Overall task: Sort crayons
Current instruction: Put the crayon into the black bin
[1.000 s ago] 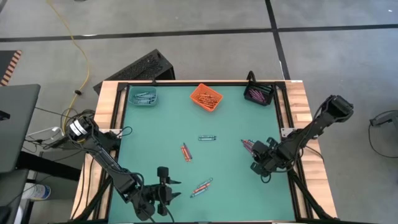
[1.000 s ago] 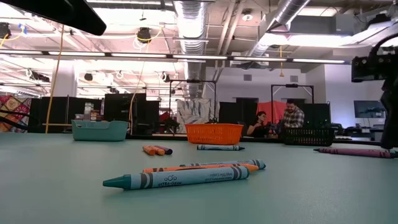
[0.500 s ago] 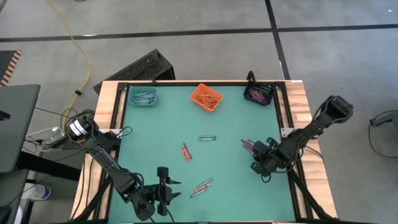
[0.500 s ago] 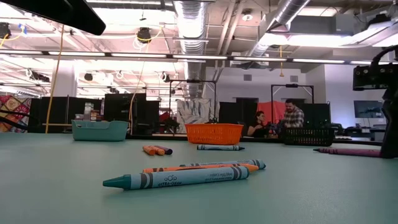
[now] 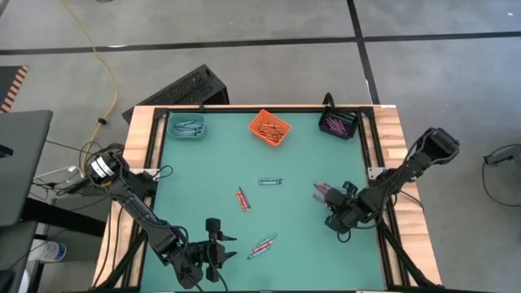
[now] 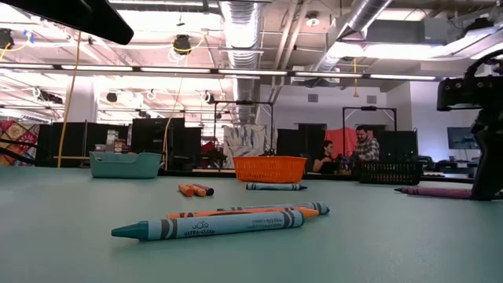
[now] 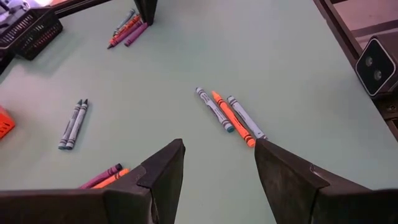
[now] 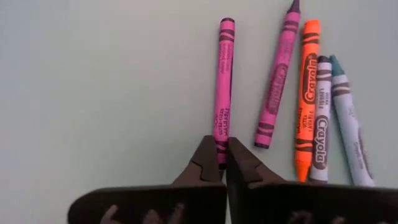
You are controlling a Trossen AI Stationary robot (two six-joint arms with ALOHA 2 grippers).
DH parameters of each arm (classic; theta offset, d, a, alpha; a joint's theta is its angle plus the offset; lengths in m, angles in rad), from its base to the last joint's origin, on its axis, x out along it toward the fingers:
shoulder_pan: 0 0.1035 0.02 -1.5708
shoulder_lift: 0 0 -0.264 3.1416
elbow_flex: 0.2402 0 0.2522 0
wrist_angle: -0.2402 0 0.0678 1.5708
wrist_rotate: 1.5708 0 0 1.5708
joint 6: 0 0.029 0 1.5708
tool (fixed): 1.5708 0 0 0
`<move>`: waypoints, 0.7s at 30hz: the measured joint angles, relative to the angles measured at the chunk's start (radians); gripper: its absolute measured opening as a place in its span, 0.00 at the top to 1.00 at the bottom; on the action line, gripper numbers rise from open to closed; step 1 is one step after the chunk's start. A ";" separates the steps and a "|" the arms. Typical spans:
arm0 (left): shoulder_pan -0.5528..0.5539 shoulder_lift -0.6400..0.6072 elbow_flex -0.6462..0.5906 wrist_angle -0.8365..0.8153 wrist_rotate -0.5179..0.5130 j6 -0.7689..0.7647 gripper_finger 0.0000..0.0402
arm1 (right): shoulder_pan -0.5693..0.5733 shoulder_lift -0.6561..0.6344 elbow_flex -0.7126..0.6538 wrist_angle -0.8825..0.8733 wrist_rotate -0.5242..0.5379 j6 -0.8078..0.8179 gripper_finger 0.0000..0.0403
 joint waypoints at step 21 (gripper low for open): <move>0.000 0.000 0.000 0.000 0.000 0.001 0.53 | 0.001 0.001 0.168 -0.006 -0.002 -0.162 0.99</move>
